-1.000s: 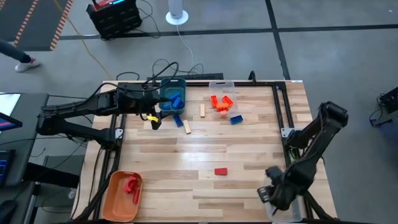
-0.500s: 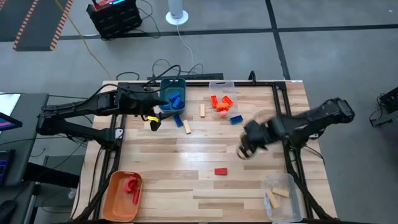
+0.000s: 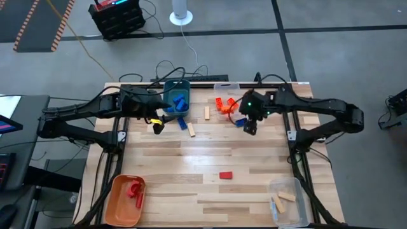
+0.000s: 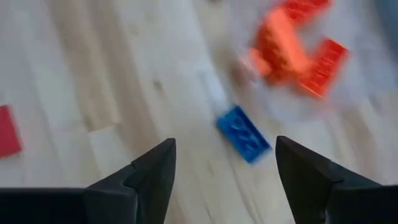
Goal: Sort blocks
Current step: Put the blue game piece into the dark blue bin
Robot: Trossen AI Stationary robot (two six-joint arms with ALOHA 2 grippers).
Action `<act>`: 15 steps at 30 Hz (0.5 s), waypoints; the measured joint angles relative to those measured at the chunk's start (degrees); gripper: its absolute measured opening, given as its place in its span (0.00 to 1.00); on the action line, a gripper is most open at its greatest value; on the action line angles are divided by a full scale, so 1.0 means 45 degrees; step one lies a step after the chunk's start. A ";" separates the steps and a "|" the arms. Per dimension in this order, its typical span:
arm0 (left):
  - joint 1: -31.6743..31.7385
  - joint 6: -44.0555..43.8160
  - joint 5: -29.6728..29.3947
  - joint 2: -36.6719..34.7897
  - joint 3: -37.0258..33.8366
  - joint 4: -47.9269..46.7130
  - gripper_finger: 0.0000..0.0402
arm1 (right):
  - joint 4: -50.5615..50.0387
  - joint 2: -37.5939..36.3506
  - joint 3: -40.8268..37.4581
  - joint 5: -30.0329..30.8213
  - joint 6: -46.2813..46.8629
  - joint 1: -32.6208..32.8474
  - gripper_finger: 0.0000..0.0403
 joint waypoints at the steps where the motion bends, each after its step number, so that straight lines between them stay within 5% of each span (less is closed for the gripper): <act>1: 0.0000 -0.0075 -0.0003 0.0000 0.0000 -0.0008 0.68 | 0.0375 -0.0126 -0.0418 -0.0228 -0.0211 -0.0162 0.65; 7: -0.0004 -0.0820 -0.0042 0.0000 0.0000 -0.0502 0.68 | 0.2161 -0.0470 -0.2860 -0.1347 -0.0886 -0.1246 0.64; 15: -0.0005 -0.1278 -0.0088 -0.0005 0.0000 -0.0746 0.68 | 0.2966 0.0271 -0.3924 -0.0995 -0.2548 -0.2067 0.65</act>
